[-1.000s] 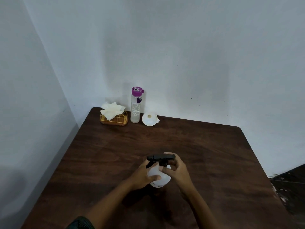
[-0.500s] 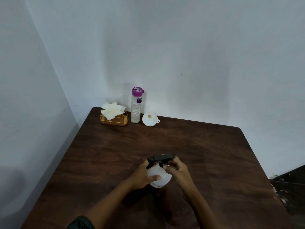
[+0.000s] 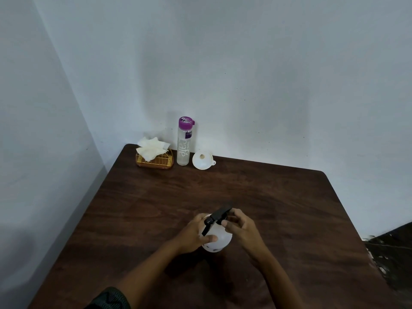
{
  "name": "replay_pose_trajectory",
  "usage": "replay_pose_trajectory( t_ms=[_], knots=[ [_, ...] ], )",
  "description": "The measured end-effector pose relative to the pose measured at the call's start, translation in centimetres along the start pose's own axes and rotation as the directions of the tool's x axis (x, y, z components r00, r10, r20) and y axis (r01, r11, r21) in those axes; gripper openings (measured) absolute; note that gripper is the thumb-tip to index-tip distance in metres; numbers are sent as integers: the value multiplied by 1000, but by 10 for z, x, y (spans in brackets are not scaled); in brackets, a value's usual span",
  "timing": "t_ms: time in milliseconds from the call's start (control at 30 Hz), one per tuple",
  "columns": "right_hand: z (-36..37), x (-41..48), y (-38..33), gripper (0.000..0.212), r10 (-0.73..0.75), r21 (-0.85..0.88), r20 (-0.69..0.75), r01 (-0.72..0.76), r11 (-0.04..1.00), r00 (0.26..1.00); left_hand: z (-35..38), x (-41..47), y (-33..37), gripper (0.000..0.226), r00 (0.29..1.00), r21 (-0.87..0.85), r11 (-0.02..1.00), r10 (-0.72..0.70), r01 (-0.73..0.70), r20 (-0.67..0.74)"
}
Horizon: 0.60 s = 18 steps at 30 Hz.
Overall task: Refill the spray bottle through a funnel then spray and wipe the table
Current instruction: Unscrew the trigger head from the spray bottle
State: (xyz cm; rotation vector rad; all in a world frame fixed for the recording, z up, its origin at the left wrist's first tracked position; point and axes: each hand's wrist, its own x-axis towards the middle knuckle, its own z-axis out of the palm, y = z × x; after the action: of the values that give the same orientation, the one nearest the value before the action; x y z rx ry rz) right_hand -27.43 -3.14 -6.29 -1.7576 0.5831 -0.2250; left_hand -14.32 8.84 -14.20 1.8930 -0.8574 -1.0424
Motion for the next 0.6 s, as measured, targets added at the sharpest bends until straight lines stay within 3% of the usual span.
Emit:
replay_pose_trajectory(
  t_ms=[167, 300, 400, 600],
  knots=[
    [2, -2, 0, 19, 41, 75, -9, -40, 996, 999, 0, -1, -5, 87, 1000, -94, 995, -26, 26, 3],
    [8, 0, -5, 41, -6, 48, -55, 8, 999, 998, 1, 1, -6, 86, 999, -70, 997, -23, 26, 42],
    [10, 3, -6, 36, -30, 11, -98, 32, 999, 995, 1, 0, -3, 81, 999, -56, 998, -15, 17, 47],
    [-1, 3, -8, 27, -44, -33, 21, 45, 998, 999, -1, 0, -6, 89, 998, -101, 993, -61, 62, 17]
  ],
)
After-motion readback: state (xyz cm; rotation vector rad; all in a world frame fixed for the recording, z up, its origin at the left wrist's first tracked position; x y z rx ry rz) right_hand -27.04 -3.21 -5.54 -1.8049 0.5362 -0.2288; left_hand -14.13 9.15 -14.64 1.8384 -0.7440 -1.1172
